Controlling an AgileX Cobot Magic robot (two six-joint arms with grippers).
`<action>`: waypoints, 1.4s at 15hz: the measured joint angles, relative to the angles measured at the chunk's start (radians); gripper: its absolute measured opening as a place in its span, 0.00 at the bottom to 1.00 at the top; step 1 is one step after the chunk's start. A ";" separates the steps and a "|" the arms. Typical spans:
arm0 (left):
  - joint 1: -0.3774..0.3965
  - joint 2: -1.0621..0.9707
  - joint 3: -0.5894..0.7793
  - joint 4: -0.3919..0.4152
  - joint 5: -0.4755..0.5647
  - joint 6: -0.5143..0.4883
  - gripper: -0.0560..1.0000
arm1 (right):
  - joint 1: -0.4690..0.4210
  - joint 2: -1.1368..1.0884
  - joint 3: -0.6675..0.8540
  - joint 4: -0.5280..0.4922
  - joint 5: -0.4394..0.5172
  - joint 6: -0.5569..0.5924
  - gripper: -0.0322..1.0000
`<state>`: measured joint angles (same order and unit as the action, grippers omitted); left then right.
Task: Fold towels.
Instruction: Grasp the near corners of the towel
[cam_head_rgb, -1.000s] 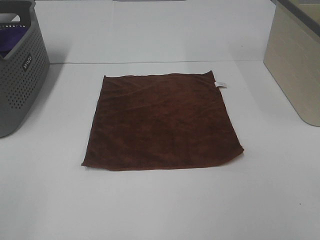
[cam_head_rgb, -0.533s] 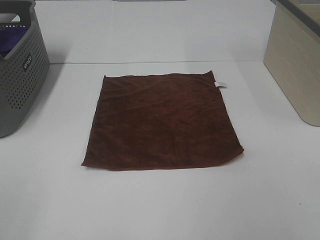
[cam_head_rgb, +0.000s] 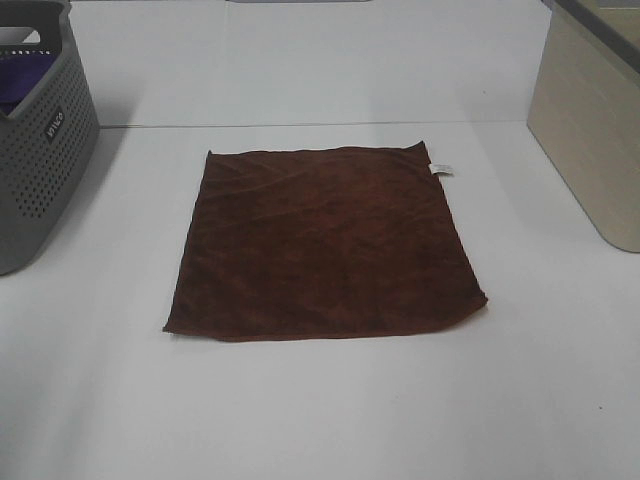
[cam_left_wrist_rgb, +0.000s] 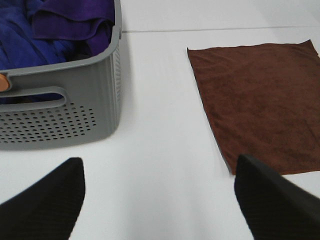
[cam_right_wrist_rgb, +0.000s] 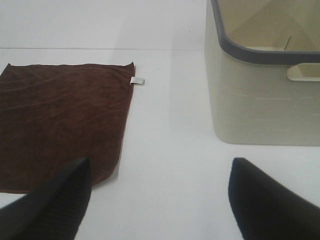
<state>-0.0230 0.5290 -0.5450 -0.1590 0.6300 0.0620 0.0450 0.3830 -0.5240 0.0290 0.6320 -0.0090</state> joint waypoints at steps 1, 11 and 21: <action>0.000 0.079 -0.013 -0.010 -0.025 0.000 0.77 | 0.000 0.047 -0.003 0.000 -0.011 0.014 0.75; 0.000 0.779 -0.364 -0.018 0.221 -0.007 0.77 | 0.000 0.636 -0.318 0.062 0.197 0.016 0.75; -0.039 1.062 -0.414 -0.115 0.174 -0.011 0.77 | 0.000 1.118 -0.522 0.118 0.327 0.009 0.75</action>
<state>-0.0620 1.5910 -0.9590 -0.2740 0.8040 0.0510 0.0450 1.5010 -1.0460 0.1470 0.9590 0.0000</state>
